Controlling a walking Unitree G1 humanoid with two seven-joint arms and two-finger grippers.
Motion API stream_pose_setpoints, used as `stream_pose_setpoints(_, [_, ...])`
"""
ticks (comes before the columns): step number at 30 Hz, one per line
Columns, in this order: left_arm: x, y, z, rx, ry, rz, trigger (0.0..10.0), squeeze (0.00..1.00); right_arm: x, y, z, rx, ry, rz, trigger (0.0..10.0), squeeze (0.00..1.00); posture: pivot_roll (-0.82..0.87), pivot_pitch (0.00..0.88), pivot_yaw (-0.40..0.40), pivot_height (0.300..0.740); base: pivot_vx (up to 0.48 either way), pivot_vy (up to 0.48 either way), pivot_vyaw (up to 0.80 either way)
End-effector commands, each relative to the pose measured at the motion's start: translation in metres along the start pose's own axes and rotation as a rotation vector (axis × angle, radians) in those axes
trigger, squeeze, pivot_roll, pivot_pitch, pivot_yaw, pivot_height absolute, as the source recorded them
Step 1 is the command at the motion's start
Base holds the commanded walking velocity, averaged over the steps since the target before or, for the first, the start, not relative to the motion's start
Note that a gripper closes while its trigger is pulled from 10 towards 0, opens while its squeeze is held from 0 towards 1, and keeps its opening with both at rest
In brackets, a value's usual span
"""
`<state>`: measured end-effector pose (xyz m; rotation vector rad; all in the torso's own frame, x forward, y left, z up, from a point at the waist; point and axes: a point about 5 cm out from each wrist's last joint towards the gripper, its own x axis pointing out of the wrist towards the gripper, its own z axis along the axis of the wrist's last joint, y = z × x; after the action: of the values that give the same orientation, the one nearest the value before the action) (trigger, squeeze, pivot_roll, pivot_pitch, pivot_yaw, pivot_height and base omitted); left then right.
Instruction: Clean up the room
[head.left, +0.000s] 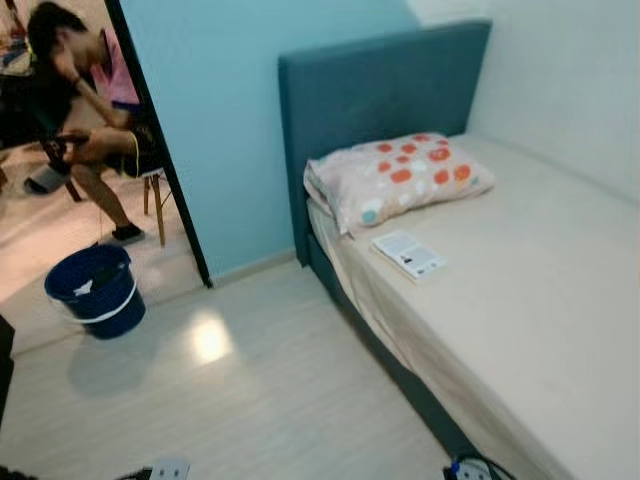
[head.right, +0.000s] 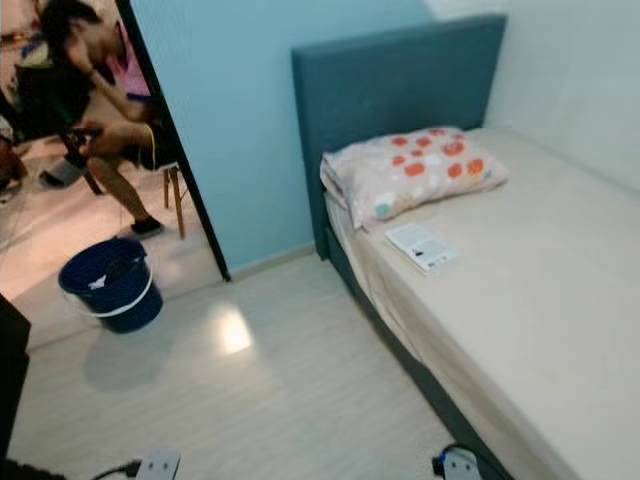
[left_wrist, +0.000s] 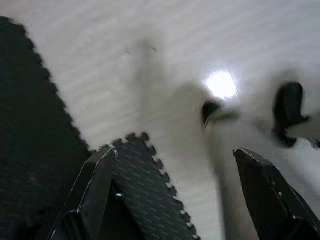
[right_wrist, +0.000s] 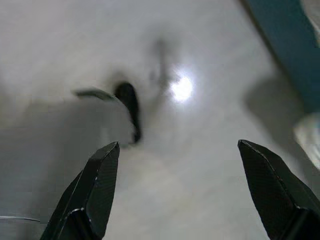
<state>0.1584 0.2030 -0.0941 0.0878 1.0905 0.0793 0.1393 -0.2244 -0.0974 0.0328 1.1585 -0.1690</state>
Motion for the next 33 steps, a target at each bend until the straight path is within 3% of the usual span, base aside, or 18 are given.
stream_pose_setpoints(1, [-0.0005, 0.0042, -0.0026, 0.015, 0.008, 0.008, 10.0, 0.00, 0.0004, 0.0049, -0.0018, 0.005, 0.008, 0.011, 10.0, 0.00, -0.14, 0.041, -0.003, 0.740, -0.398, 0.000, 0.00])
stream_pose_setpoints(8, [-0.0005, 0.0032, -0.0033, 0.015, 0.008, 0.005, 10.0, 0.00, 0.0004, 0.0049, -0.0022, 0.006, 0.009, 0.010, 10.0, 0.00, -0.14, 0.042, -0.003, 0.740, -0.389, 0.000, 0.00])
stream_pose_setpoints(20, [-0.0005, 0.0028, -0.0035, 0.014, 0.008, -0.001, 10.0, 0.00, 0.0003, 0.0050, -0.0032, -0.006, 0.016, 0.013, 10.0, 0.00, -0.14, 0.042, -0.005, 0.740, 0.000, 0.000, 0.00])
stream_pose_setpoints(33, [-0.0007, 0.0021, -0.0052, 0.028, 0.013, -0.008, 10.0, 0.00, 0.0001, 0.0052, -0.0063, -0.014, 0.038, 0.025, 10.0, 0.00, -0.14, 0.035, -0.013, 0.740, 0.000, 0.000, -0.73])
